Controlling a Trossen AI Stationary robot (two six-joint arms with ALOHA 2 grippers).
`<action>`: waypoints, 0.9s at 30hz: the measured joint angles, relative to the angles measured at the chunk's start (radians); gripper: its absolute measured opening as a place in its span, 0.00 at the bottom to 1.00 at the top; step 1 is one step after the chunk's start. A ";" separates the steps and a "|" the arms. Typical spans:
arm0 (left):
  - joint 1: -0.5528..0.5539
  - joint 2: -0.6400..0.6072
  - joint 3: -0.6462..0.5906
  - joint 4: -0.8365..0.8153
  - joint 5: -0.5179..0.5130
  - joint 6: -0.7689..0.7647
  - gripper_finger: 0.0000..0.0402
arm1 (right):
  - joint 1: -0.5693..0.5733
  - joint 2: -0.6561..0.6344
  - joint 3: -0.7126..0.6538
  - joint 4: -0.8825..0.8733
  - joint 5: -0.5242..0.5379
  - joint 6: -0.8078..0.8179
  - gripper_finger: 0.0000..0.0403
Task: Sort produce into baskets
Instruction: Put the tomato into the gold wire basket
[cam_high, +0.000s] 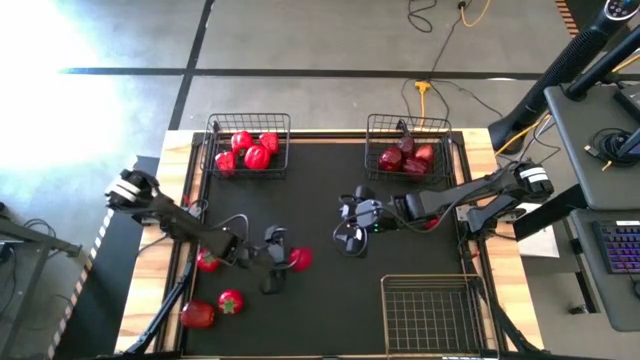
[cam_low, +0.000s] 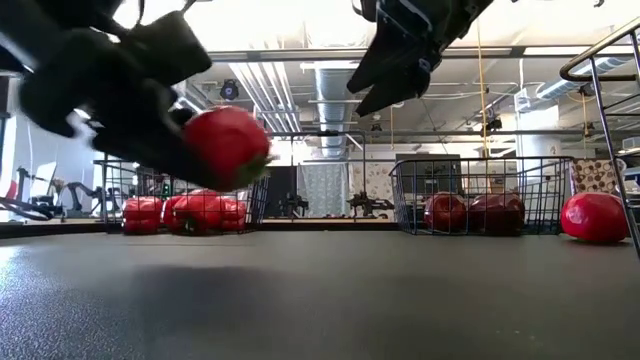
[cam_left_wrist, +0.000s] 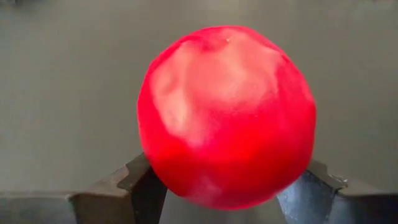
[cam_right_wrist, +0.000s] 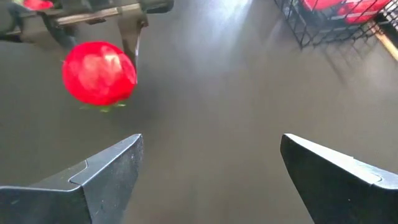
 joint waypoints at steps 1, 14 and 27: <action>0.013 0.015 -0.007 0.052 0.000 0.014 0.58 | 0.000 0.000 -0.006 0.000 -0.001 0.000 0.92; 0.155 0.267 0.067 0.129 0.019 -0.012 0.59 | 0.004 0.016 -0.195 0.390 -0.158 -0.043 0.92; 0.158 0.279 0.088 0.105 -0.007 -0.023 0.71 | 0.031 0.303 -0.126 0.527 -0.179 -0.056 0.93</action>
